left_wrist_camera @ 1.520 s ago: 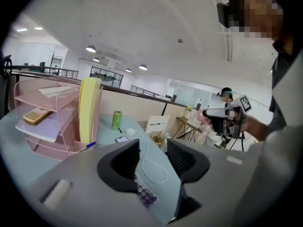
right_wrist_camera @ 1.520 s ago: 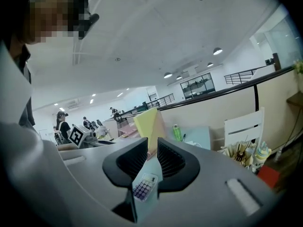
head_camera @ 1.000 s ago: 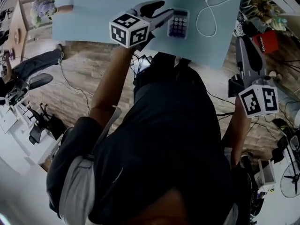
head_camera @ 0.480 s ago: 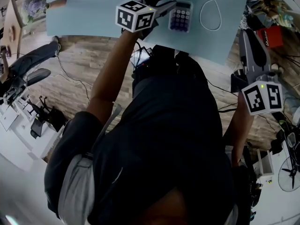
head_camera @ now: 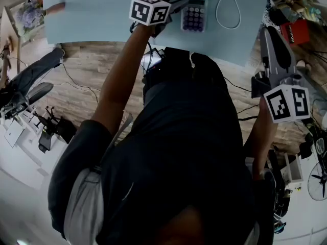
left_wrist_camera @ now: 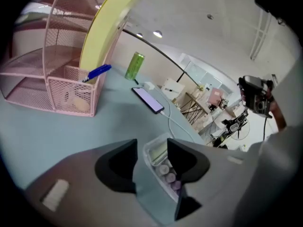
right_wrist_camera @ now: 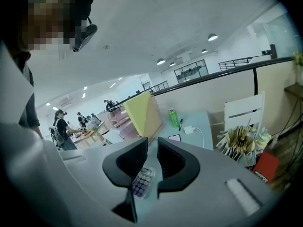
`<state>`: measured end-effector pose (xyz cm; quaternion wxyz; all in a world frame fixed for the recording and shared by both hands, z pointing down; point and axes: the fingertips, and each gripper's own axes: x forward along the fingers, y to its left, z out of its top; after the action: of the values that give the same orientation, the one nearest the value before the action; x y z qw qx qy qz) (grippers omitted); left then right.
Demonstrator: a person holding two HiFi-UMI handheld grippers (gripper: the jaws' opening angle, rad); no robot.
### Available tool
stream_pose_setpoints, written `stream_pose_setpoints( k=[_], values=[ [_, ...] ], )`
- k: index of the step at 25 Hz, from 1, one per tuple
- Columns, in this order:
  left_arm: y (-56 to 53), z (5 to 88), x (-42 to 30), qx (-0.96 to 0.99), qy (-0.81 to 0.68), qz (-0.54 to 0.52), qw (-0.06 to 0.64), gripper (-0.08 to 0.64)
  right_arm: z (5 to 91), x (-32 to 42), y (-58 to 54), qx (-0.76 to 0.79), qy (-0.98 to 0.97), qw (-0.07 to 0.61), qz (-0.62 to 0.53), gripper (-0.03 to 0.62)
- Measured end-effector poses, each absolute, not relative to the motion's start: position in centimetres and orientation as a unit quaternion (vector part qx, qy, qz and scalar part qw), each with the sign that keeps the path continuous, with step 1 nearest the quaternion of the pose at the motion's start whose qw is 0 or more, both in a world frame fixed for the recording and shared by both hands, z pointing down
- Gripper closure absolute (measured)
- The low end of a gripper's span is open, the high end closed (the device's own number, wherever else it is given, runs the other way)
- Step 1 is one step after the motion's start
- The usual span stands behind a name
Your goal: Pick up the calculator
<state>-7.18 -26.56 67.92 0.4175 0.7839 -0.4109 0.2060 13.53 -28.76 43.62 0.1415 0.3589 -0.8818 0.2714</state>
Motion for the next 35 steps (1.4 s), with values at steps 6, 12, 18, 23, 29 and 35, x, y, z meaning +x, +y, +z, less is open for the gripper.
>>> stream_pose_setpoints(
  k=[6,12,18,23,29,35],
  values=[
    [-26.6,70.2,-6.7,0.781,-0.397,0.214,0.433,0.344,44.6,13.4,-28.7,0.365,-0.876,0.148,0.279,0.546],
    [-26.7,71.7,-6.2,0.778,-0.389,0.219,0.442,0.344,45.0,13.4,-28.2,0.370,-0.871,0.154,0.284,0.546],
    [-26.8,72.1,-6.3,0.776,-0.389,0.217,0.447,0.328,45.1,13.3,-27.7,0.371,-0.870,0.157,0.285,0.546],
    [-26.5,72.0,-5.7,0.781,-0.385,0.218,0.441,0.362,44.9,13.0,-27.1,0.369,-0.871,0.157,0.284,0.546],
    [-26.5,70.6,-5.4,0.783,-0.395,0.208,0.434,0.386,44.2,13.3,-26.7,0.368,-0.873,0.155,0.280,0.546],
    [-26.3,68.4,-5.2,0.790,-0.413,0.201,0.405,0.407,43.9,13.2,-26.4,0.365,-0.876,0.152,0.276,0.546]
  ],
)
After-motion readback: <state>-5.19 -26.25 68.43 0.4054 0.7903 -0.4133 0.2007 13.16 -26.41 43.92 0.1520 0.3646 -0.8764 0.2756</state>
